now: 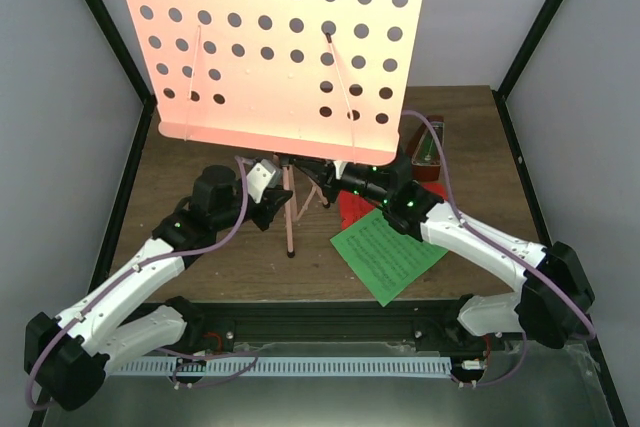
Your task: Pack up the instrument practice props
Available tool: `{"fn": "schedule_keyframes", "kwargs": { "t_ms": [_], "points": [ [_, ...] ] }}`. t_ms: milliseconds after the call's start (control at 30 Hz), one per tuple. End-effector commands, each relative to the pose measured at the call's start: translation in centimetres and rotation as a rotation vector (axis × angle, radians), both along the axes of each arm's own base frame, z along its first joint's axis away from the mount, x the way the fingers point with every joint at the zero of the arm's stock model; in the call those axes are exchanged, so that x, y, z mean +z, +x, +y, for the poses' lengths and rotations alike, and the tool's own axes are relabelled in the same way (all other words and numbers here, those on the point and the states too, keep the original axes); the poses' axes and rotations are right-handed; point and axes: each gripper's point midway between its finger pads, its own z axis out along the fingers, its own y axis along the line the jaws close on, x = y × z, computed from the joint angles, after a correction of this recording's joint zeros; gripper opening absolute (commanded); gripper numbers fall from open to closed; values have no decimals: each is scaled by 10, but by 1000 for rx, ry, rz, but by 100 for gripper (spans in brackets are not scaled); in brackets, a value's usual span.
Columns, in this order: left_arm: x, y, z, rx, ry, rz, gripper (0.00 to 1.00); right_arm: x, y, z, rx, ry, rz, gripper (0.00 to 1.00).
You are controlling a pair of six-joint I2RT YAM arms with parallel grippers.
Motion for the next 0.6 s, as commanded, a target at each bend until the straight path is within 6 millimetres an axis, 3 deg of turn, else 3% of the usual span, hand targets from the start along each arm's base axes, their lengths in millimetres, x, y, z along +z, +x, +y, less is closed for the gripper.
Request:
{"fn": "schedule_keyframes", "kwargs": {
  "t_ms": [0,367,567],
  "points": [
    [-6,-7,11,-3,51,-17,0,-36,29,-17,-114,-242,-196,5],
    [-8,-7,10,-4,50,-12,0,-53,44,-24,-142,-486,-501,5],
    [-10,-7,10,-4,56,-7,0,-48,49,-28,-194,-551,-668,7]
  ]
}}
